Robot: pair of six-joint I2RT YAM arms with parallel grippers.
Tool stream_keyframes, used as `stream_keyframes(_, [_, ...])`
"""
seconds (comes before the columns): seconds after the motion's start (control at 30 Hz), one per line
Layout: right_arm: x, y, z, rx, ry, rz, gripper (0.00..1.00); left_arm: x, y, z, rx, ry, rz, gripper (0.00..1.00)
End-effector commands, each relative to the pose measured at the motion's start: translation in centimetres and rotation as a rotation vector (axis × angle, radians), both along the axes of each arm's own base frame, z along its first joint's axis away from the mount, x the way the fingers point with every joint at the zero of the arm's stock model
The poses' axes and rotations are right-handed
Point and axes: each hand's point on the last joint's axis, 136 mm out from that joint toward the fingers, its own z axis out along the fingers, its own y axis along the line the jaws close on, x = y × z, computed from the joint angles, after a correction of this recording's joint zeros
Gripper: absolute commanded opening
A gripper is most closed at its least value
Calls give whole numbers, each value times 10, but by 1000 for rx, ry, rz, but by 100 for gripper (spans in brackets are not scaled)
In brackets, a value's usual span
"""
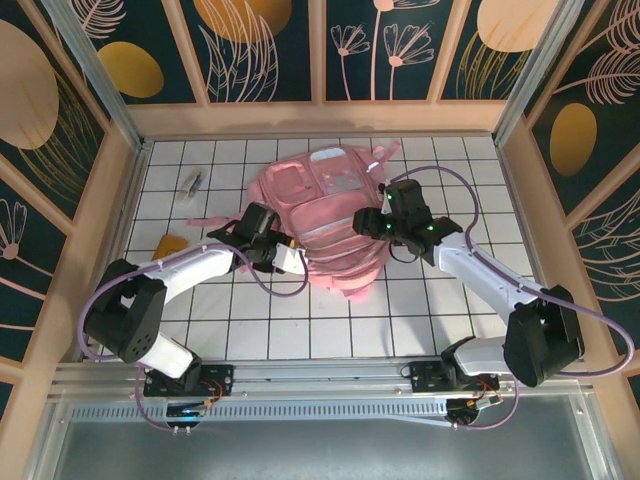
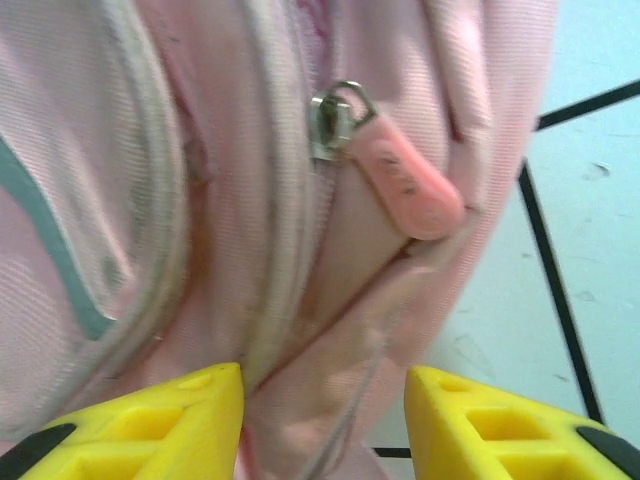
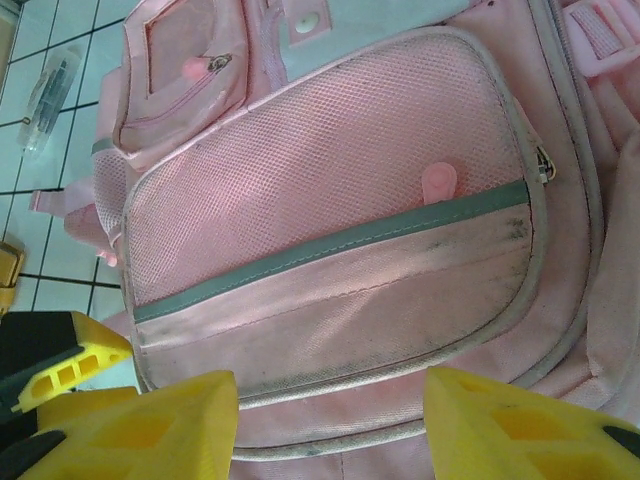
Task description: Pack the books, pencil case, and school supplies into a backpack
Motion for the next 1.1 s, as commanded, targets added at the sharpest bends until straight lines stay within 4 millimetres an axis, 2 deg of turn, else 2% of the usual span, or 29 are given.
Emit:
stream_keyframes(0.0, [5,7,6,7,-23,9,52,6,-4,2,-36,-59,-13,42])
stream_keyframes(0.23, [6,12,10,10,-23,12,52,32,-37,19,-176,-42,1,37])
stream_keyframes(0.27, [1,18,11,13,-23,29,52,33,-41,20,-190,-39,-3,35])
stream_keyframes(0.4, [-6,22,6,7,-10,34,52,34,-42,21,-191,-42,-7,34])
stream_keyframes(0.57, [-13,22,2,0,-2,39,52,29,-41,48,-234,-80,-16,37])
stream_keyframes(0.63, [-13,22,2,-2,-5,39,52,27,-41,52,-234,-83,-31,38])
stream_keyframes(0.8, [-9,25,4,-2,-11,47,52,31,-34,35,-147,-40,-33,36])
stream_keyframes(1.07, [-7,24,6,-11,-19,42,52,31,-35,11,-115,0,-48,35])
